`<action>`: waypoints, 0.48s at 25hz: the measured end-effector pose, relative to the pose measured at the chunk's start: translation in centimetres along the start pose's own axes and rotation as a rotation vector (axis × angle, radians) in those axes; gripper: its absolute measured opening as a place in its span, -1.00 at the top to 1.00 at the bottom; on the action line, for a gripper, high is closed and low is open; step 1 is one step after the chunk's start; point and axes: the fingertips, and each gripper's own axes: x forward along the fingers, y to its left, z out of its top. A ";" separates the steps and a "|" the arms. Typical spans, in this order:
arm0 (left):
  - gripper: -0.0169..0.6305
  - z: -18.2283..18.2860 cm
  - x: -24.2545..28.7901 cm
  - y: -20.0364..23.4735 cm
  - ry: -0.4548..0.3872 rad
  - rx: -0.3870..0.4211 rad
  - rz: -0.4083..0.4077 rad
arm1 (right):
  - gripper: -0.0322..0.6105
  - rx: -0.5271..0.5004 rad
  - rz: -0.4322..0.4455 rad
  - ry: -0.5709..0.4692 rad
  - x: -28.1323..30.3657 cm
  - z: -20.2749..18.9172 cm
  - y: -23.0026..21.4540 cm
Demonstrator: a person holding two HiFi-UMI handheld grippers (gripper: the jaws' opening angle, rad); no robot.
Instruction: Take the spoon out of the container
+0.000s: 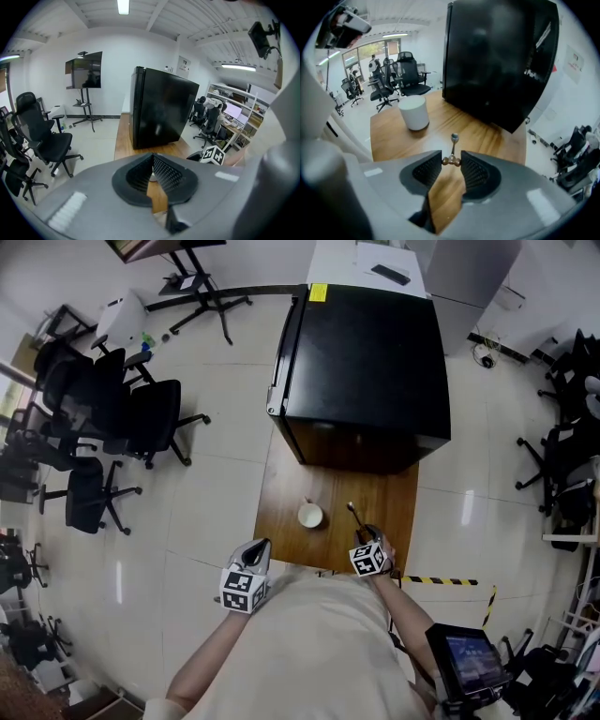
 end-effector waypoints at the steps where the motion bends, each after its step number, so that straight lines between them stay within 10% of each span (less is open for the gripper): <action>1: 0.95 -0.1 -0.1 -0.1 0.005 0.005 -0.002 | 0.50 0.010 0.005 0.026 0.5 -0.7 0.3; 12: 0.95 -1.1 -1.4 0.0 0.045 0.025 0.005 | 0.50 0.081 0.023 0.189 4.5 -4.1 1.5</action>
